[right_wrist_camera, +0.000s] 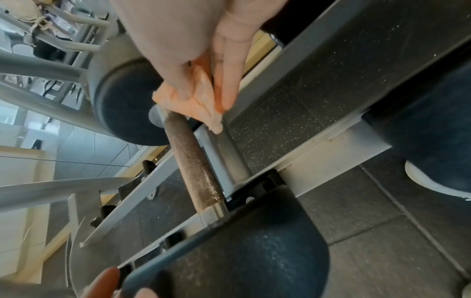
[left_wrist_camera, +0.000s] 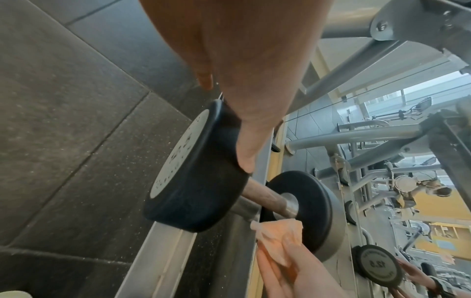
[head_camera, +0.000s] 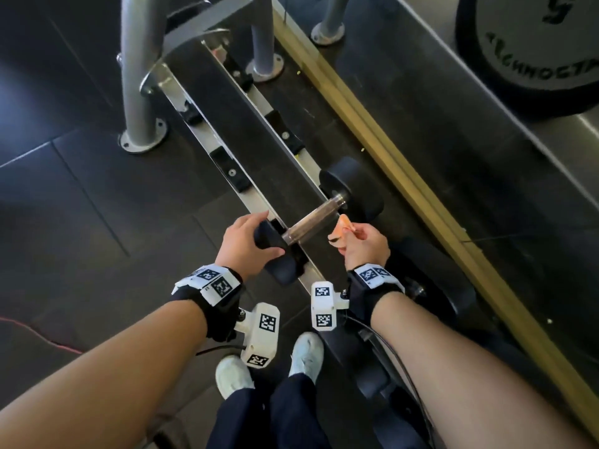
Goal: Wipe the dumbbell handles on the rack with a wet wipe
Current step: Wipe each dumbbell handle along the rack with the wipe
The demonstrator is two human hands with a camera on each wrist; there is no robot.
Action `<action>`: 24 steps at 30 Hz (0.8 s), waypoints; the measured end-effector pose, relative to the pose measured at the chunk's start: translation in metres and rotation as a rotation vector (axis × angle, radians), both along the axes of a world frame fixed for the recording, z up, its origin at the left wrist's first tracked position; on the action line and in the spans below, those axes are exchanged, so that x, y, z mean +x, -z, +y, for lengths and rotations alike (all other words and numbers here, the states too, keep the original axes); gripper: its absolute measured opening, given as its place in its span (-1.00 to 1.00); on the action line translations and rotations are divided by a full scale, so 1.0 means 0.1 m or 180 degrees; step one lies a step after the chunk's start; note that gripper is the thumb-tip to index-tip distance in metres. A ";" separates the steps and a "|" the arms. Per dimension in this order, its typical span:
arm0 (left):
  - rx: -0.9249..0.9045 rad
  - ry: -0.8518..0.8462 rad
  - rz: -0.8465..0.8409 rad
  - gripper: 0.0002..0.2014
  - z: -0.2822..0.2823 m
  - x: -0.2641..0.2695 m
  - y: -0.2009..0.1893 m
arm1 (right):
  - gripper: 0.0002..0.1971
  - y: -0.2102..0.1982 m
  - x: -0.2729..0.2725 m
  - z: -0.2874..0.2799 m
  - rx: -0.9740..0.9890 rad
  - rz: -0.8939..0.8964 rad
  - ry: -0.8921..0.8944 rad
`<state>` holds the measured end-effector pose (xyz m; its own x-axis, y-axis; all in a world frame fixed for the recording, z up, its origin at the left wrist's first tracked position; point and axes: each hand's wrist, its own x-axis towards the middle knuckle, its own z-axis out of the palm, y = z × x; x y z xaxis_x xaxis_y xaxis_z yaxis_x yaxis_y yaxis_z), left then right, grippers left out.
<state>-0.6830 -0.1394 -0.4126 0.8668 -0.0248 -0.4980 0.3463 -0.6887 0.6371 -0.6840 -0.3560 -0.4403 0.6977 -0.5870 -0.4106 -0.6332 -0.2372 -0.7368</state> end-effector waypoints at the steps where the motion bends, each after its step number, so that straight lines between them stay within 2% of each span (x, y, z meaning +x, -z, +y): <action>1: -0.0041 0.0018 0.0015 -0.21 0.01 0.03 0.04 | -0.80 0.05 0.04 0.02 -0.0018 -0.0041 0.0014; 4: -0.0121 0.0014 0.0196 -0.17 0.06 0.14 0.12 | -0.91 0.13 0.11 0.09 -0.0030 -0.0050 0.0041; 7: -0.0042 0.0121 0.0274 -0.17 0.10 0.22 0.13 | -0.79 0.19 0.13 0.19 0.0046 -0.0184 -0.0017; 13: -0.0119 0.0084 0.0221 -0.19 0.13 0.22 0.16 | -0.86 0.28 0.17 0.26 -0.0115 -0.0267 -0.0289; 17: -0.0189 0.0039 0.0167 -0.19 0.14 0.20 0.21 | -0.75 0.32 0.11 0.24 -0.0066 -0.0302 -0.0750; 22: -0.0123 0.0158 0.0225 -0.17 0.16 0.27 0.20 | -0.89 0.26 -0.07 0.38 0.0248 -0.0288 -0.1704; 24: -0.0129 0.0153 0.0249 -0.18 0.16 0.27 0.19 | -0.90 0.21 -0.01 0.37 0.0181 -0.0244 -0.1751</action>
<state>-0.6560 -0.1232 -0.4318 0.8226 -0.0870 -0.5619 0.3632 -0.6799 0.6370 -0.6849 -0.3186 -0.4616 0.9241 -0.1063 -0.3670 -0.3713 -0.4760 -0.7972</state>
